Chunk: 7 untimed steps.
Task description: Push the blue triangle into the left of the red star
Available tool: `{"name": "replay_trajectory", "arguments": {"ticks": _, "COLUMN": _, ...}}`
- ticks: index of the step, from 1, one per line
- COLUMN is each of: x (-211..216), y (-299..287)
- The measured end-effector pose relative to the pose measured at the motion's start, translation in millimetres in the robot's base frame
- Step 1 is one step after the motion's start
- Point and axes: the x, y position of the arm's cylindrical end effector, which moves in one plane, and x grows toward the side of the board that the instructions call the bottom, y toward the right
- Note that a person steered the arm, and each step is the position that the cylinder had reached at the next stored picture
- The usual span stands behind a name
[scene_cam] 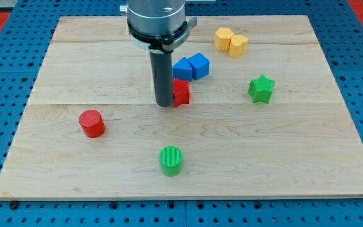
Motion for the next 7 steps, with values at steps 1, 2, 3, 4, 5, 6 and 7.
{"name": "replay_trajectory", "arguments": {"ticks": 1, "x": -32, "y": 70}}
{"name": "replay_trajectory", "arguments": {"ticks": 2, "x": -30, "y": 44}}
{"name": "replay_trajectory", "arguments": {"ticks": 3, "x": -36, "y": 9}}
{"name": "replay_trajectory", "arguments": {"ticks": 4, "x": -60, "y": -48}}
{"name": "replay_trajectory", "arguments": {"ticks": 5, "x": -89, "y": -51}}
{"name": "replay_trajectory", "arguments": {"ticks": 6, "x": -89, "y": 2}}
{"name": "replay_trajectory", "arguments": {"ticks": 7, "x": -89, "y": 43}}
